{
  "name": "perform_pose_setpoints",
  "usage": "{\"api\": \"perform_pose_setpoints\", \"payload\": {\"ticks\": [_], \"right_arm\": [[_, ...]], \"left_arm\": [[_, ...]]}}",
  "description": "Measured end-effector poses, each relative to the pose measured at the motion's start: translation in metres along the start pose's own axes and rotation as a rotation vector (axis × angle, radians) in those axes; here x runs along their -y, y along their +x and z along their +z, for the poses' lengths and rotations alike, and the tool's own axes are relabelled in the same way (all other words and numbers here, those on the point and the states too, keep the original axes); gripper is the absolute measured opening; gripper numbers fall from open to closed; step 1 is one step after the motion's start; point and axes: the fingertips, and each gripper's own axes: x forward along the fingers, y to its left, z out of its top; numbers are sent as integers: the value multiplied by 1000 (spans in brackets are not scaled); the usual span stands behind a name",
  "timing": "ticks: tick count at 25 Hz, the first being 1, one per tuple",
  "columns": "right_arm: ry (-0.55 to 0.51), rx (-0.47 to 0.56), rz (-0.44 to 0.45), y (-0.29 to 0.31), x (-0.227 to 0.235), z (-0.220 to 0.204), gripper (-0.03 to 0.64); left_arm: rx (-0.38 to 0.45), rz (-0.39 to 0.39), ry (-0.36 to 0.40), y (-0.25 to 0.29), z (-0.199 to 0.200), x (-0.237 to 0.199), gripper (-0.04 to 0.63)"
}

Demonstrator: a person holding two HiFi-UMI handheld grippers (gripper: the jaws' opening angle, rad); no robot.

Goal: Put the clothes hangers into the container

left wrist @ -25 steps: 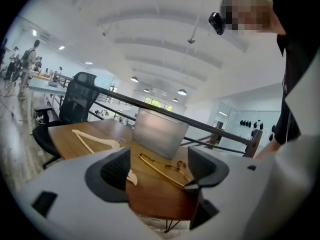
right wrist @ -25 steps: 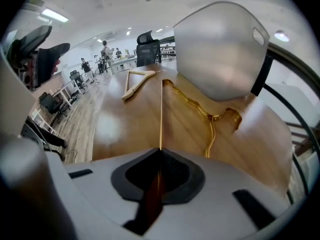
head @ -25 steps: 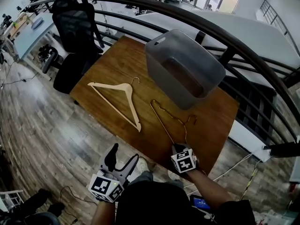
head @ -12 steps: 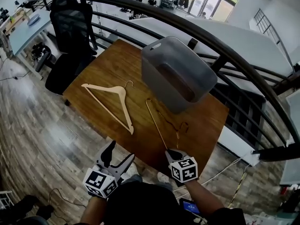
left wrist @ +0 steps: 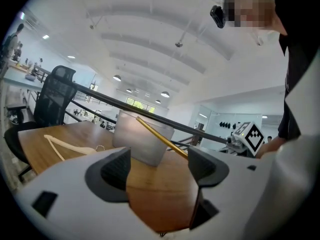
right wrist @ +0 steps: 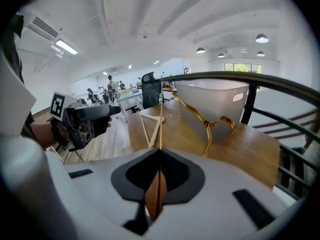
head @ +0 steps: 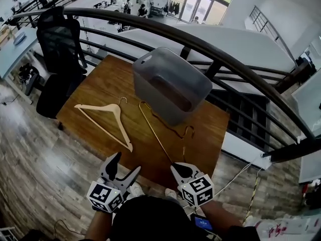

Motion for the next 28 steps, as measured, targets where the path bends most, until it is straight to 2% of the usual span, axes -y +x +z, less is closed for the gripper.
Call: {"api": "perform_pose_setpoints", "payload": {"ticks": [5, 10, 17, 24, 28], "right_arm": [[-76, 60, -74, -23, 7, 32, 8], [-204, 93, -123, -30, 24, 74, 8], [-308, 98, -143, -8, 74, 134, 8], [-338, 33, -98, 29, 123, 175, 8], [-374, -69, -70, 48, 142, 186, 8]], "left_arm": [[21, -46, 1, 7, 10, 1, 350], [27, -70, 37, 16, 22, 0, 350], [-9, -54, 140, 37, 40, -3, 350], [4, 0, 176, 35, 57, -6, 348], [13, 48, 172, 31, 60, -11, 348]]}}
